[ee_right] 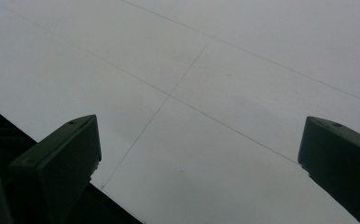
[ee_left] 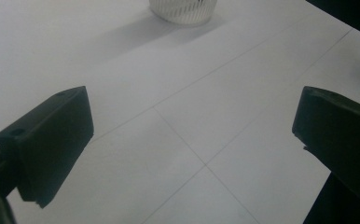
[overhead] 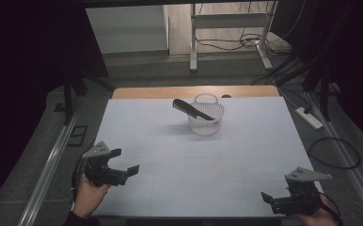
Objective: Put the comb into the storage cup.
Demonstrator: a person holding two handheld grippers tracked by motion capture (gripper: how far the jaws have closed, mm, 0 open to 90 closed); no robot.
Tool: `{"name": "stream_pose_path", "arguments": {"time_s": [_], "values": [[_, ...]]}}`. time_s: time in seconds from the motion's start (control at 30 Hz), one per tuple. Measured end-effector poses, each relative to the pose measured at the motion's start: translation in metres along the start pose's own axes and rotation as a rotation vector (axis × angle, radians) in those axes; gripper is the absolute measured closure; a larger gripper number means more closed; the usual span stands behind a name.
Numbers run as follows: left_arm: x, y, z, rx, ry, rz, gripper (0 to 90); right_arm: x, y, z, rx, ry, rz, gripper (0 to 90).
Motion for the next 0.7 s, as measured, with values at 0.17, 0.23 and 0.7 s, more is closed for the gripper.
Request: {"name": "stream_pose_path", "arguments": {"time_s": [0.17,0.23,0.7], "values": [[-0.002,0.008,-0.005,0.002,0.002,0.019,0.0,0.000,0.000,0.000,0.001,-0.002,-0.002,0.0],[-0.003,0.011,-0.007,0.004,0.006,0.029,0.0,0.000,0.000,0.000,0.002,-0.002,-0.003,0.0],[-0.006,0.025,-0.019,0.018,0.023,0.060,0.0,0.000,-0.001,0.000,0.004,0.000,-0.003,0.0]]}}
Point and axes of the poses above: each handheld gripper's, and its own axes: y roughly backward along the jaws, z roughly out of its top, x roughly to its left, the point moved 4 cm from there along -y, roughly forward along the jaws, and after that the axes turned 7 degrees about -x, right-handed, at the moved point
